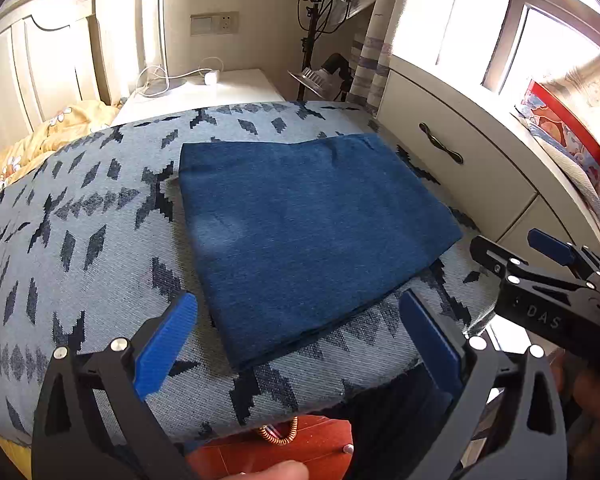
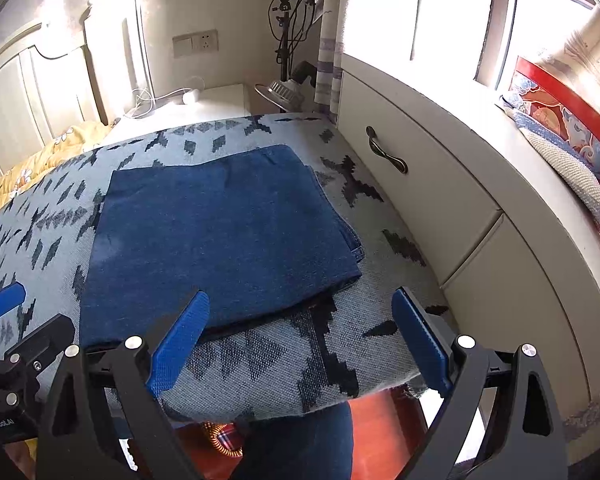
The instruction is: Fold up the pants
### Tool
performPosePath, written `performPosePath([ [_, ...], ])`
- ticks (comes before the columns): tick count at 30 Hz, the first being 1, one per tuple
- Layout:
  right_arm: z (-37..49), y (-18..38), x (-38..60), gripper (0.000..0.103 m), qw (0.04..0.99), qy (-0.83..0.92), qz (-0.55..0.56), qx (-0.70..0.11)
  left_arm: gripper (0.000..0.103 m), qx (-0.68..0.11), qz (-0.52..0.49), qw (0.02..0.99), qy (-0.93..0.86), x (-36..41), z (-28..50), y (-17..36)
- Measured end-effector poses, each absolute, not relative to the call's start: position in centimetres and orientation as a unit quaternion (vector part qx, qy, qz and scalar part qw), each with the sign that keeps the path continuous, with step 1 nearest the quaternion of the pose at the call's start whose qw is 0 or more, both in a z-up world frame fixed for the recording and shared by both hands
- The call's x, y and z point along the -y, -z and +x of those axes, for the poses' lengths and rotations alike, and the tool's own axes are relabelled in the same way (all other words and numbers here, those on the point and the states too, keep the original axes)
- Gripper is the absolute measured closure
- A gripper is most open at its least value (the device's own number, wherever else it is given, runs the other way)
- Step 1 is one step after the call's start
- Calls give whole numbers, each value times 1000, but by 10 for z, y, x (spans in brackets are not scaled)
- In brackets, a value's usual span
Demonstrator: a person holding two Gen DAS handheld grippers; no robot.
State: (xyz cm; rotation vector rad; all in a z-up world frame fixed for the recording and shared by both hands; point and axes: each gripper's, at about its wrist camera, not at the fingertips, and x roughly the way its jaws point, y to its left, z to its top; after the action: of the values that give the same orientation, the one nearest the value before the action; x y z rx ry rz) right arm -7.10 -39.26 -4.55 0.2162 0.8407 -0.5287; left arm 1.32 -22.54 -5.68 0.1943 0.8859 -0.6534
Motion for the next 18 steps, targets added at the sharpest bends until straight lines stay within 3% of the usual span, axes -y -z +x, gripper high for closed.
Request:
performPosePath([
  [18,-77,51,399,14,886,226,131,-384,2,-381,44,838,389,224,24,41],
])
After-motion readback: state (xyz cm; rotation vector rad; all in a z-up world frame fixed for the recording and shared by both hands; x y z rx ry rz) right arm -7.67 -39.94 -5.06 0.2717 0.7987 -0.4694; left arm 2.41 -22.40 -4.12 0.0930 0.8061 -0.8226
